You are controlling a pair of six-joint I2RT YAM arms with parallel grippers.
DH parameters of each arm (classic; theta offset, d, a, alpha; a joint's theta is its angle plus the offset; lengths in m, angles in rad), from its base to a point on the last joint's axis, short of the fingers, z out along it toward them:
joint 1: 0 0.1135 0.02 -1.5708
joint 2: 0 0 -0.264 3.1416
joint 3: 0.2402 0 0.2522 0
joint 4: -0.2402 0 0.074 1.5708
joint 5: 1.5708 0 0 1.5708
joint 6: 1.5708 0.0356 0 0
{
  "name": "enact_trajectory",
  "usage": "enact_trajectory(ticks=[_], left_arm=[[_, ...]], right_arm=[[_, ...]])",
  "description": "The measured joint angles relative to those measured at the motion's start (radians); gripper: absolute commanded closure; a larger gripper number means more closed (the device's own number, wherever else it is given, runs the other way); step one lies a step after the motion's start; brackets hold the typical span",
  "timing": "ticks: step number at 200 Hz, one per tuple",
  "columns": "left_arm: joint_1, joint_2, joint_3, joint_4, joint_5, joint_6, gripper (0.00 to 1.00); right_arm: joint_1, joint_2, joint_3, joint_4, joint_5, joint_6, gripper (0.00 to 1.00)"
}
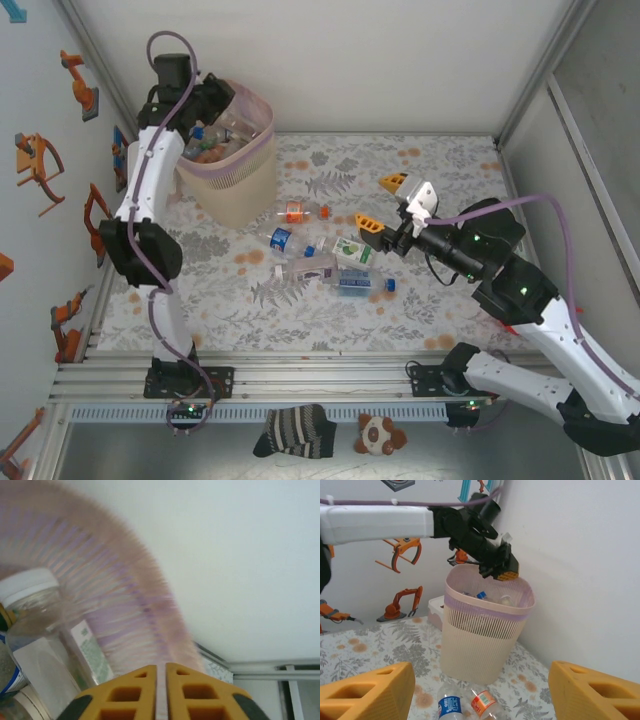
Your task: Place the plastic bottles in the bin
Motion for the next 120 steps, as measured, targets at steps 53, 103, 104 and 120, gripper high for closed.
enact_trajectory(ticks=[53,103,104,120], left_arm=[[-0.047,-0.263,-0.169,0.022,0.056,0.221,0.64],[-0.169,-0.452,-0.5,0.04,0.187,0.577,0.46],[-0.17,-0.453,-0.505,0.04,0.19,0.581,0.45],[-0.183,-0.497,-0.605,0.031,0.258,0.723,0.37]], right_arm=[[0.0,0.014,0.02,-0.008,0.0,0.0,0.3],[0.0,0.018,0.039,-0.023,0.0,0.0,0.3],[0.0,0.018,0.04,-0.023,0.0,0.0,0.3],[0.0,0.018,0.04,-0.023,0.001,-0.001,0.31]])
